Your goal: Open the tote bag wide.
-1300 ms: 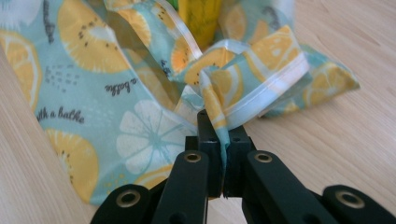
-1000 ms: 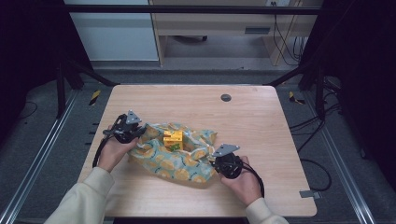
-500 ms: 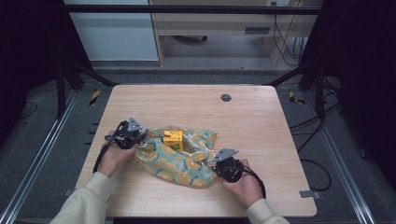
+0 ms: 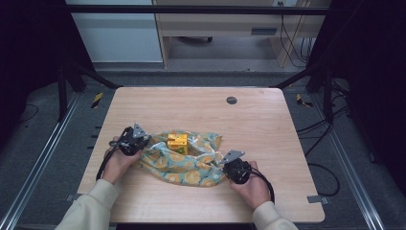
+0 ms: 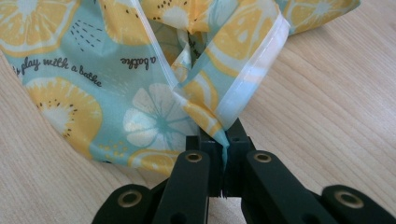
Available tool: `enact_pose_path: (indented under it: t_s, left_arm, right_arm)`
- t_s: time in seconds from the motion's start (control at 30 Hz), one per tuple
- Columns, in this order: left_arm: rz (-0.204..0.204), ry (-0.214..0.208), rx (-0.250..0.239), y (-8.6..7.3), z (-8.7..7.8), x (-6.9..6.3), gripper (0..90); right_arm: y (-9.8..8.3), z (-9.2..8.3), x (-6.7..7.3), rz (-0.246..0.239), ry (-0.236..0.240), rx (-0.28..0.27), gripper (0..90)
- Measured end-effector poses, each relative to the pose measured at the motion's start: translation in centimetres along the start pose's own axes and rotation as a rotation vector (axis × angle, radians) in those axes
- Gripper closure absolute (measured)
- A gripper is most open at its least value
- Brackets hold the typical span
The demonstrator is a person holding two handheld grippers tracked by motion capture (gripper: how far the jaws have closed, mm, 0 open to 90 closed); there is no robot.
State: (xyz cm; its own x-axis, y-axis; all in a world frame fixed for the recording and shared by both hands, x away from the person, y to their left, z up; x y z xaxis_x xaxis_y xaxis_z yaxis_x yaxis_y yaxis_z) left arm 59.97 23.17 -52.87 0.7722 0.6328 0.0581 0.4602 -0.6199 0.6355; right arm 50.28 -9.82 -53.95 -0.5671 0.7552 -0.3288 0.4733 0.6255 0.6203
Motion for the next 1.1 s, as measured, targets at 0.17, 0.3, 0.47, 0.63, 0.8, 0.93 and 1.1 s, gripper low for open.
enact_pose_path:
  t_s: [0.17, 0.3, 0.47, 0.63, 0.8, 0.93, 1.1]
  left_arm:
    - [-0.019, -0.012, -0.012, -0.23, 0.11, 0.2, 89.6]
    - [-0.017, -0.01, -0.008, -0.3, 0.03, 0.14, 89.8]
    - [-0.017, -0.011, -0.004, -0.41, 0.1, 0.21, 89.7]
    - [-0.026, -0.018, -0.005, -0.52, 0.22, 0.35, 89.8]
    - [-0.026, -0.016, 0.001, -0.59, 0.29, 0.31, 89.8]
    - [-0.027, -0.018, 0.007, -0.67, 0.37, 0.33, 89.8]
    - [-0.029, -0.021, 0.011, -0.74, 0.41, 0.3, 89.8]
  right_arm:
    - [-0.08, 0.01, -0.1, 0.009, 0.004, 0.008, 89.8]
    - [-0.16, 0.1, -0.27, 0.022, 0.006, 0.008, 89.8]
    - [-0.29, 0.34, -0.49, 0.023, 0.001, 0.017, 89.8]
    - [-0.29, 0.47, -0.68, 0.028, -0.01, 0.018, 89.8]
    - [-0.31, 0.58, -0.6, 0.029, -0.011, 0.023, 89.8]
    - [-0.32, 0.64, -0.67, 0.032, -0.013, 0.028, 89.8]
    - [-0.33, 0.67, -0.71, 0.037, -0.014, 0.028, 89.8]
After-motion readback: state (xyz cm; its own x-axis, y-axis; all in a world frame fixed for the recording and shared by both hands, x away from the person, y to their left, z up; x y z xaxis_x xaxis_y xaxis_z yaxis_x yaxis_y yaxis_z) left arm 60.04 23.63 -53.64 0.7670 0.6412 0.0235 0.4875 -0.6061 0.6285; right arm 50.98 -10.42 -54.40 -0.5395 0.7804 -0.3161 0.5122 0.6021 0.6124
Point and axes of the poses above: each handheld gripper's, and its own axes: z roughly forward along the jaws, y roughly out of its top, x roughly to its left, the point moved 7 cm from there along z, roughly forward along the jaws, and after that the axes turned 14 degrees about -y, right-handed, at the moved point
